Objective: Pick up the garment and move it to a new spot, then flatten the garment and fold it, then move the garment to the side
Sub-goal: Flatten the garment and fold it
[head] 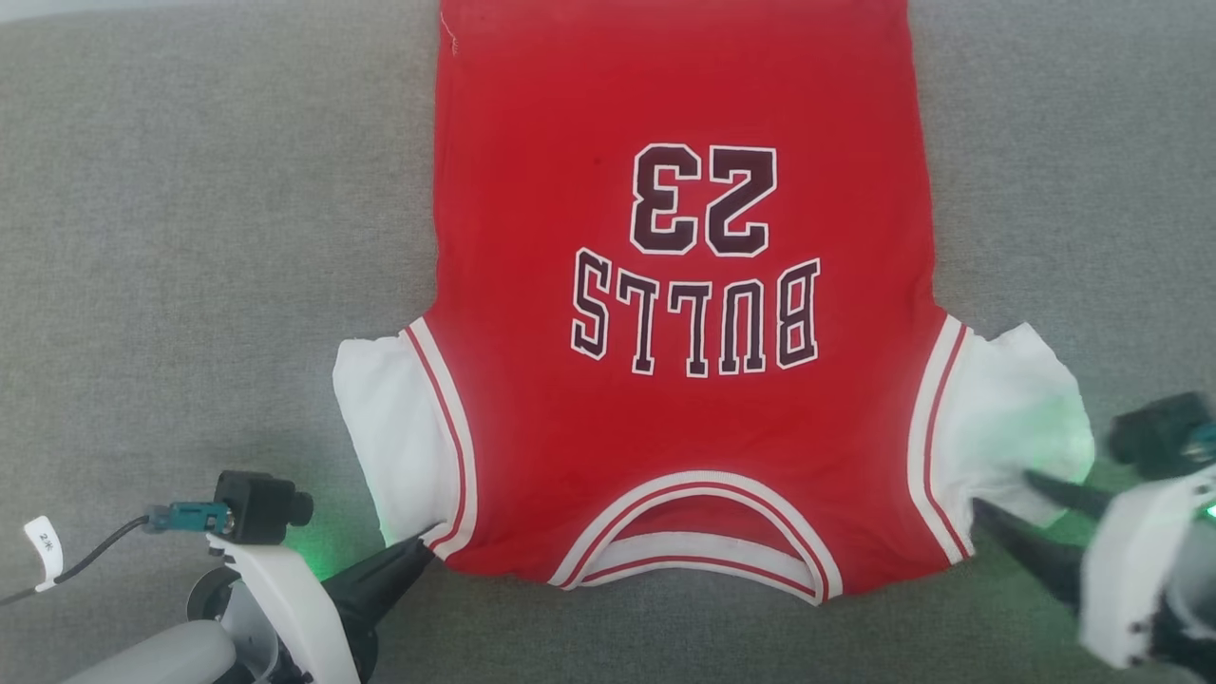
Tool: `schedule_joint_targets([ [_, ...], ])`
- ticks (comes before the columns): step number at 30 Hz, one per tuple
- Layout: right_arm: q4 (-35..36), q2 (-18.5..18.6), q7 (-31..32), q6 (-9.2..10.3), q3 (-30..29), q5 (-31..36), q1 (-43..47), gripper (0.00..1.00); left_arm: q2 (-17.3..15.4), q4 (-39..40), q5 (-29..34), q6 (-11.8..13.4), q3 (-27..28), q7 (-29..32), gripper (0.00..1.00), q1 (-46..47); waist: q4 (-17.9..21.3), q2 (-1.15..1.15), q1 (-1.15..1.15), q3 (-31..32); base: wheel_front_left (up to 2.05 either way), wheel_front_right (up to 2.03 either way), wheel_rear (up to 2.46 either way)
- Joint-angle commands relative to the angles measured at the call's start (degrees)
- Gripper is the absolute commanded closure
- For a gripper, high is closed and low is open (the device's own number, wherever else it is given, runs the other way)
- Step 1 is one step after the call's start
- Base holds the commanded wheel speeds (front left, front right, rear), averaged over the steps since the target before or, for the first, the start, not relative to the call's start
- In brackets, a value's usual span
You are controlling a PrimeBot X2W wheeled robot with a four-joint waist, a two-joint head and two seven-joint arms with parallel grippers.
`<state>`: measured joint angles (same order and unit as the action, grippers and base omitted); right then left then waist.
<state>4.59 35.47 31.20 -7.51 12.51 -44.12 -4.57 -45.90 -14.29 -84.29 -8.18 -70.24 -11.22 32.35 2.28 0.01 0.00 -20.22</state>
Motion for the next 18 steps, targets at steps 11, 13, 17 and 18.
schedule_joint_targets([
  [11, 17.2, 6.9, 14.4, 0.02, -20.4, -9.3, -2.0, 0.00, 0.7, 5.2, 3.1, 1.0, 0.3, -0.7, 1.00, 2.3, -3.8, -0.01, 0.00, -2.5, 0.00, 0.00, 0.00],
  [13, 14.8, 6.8, 15.8, 0.01, -21.2, -8.0, -7.9, 0.00, 1.6, 5.6, 3.7, 1.0, 0.3, -0.3, 1.00, 2.9, -5.1, -0.01, 0.00, -3.3, 0.00, 0.00, 0.00],
  [17, 5.3, 4.9, 17.0, 0.02, -18.5, -2.8, -22.9, 0.00, 3.8, 5.3, 4.8, 1.0, 0.1, 0.6, 1.00, 4.8, -7.8, -0.01, 0.00, -5.9, 0.00, 0.00, 0.00],
  [18, 2.1, 4.5, 17.4, 0.02, -17.3, -1.0, -26.7, 0.00, 4.3, 5.0, 5.0, 0.9, 0.0, 0.8, 1.00, 5.4, -8.6, -0.01, 0.00, -6.6, 0.00, 0.00, 0.00],
])
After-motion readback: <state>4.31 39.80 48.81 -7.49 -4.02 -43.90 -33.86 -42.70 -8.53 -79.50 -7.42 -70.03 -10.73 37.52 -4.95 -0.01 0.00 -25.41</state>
